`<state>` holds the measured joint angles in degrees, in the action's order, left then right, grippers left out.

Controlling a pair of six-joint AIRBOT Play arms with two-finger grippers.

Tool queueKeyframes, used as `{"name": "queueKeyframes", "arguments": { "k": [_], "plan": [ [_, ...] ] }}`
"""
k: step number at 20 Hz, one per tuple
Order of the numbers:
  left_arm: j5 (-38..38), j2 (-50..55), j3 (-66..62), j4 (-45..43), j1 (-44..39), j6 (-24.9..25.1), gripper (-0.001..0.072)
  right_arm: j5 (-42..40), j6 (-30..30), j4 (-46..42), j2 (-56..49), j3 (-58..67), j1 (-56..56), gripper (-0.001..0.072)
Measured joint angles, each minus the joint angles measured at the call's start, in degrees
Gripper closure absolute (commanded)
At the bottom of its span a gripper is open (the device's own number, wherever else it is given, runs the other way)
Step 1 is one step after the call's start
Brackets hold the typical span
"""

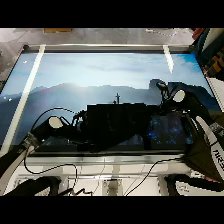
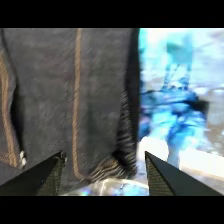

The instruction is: Fold the clothes and pants, and hang the long-sleeved shirts on hangers.

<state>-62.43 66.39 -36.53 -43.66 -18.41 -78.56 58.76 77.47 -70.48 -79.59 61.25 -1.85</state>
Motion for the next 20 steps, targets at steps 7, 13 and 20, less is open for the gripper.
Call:
{"name": "queueKeyframes", "arguments": {
  "k": [7, 13, 20],
  "plan": [
    [1.77, 0.02, 0.39, -0.2, -0.07, -0.39, 0.001, 6.03, -1.9, 4.92, -10.29, 8.37, 5.2, 0.0155],
    [2.03, 0.35, 0.39, -0.2, -0.07, -0.35, 0.001, 14.51, -5.7, 12.57, -21.59, 17.53, 7.54, 0.0156],
    [2.29, 2.19, 0.39, -0.24, -0.07, -0.31, 0.001, 21.33, -8.92, 17.05, -28.72, 19.98, 7.39, 0.0164]
  ]
}}
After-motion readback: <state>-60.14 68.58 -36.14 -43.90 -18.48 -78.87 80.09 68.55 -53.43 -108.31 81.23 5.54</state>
